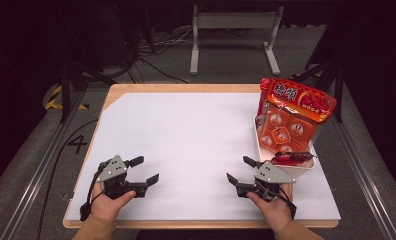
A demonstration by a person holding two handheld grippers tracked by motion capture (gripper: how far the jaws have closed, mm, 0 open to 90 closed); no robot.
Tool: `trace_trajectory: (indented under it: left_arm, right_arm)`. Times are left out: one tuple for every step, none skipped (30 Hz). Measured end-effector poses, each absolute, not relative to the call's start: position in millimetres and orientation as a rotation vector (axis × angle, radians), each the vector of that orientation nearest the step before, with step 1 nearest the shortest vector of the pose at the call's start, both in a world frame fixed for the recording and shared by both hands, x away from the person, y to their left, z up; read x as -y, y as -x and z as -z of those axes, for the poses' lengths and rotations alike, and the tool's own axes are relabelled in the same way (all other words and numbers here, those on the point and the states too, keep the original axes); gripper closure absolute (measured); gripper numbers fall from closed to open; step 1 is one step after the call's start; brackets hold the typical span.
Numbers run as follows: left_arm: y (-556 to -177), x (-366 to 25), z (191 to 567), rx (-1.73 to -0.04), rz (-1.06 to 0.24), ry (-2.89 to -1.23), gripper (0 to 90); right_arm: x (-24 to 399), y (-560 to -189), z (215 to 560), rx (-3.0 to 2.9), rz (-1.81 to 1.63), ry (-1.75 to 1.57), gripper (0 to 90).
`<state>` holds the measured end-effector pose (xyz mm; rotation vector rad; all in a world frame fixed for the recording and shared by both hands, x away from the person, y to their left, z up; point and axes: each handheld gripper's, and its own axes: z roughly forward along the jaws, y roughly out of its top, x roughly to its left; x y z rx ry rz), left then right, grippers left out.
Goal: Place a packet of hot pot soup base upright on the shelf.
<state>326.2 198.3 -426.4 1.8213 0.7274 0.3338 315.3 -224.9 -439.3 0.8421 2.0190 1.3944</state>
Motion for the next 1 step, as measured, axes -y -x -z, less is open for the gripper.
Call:
trace_trajectory:
  left_arm:
    - [-326.5,-198.5,426.8,-0.725,-0.327,-1.817,17.2]
  right_arm:
    - [225.2,-315.9,440.0,-2.022,-1.392,-0.843,21.2]
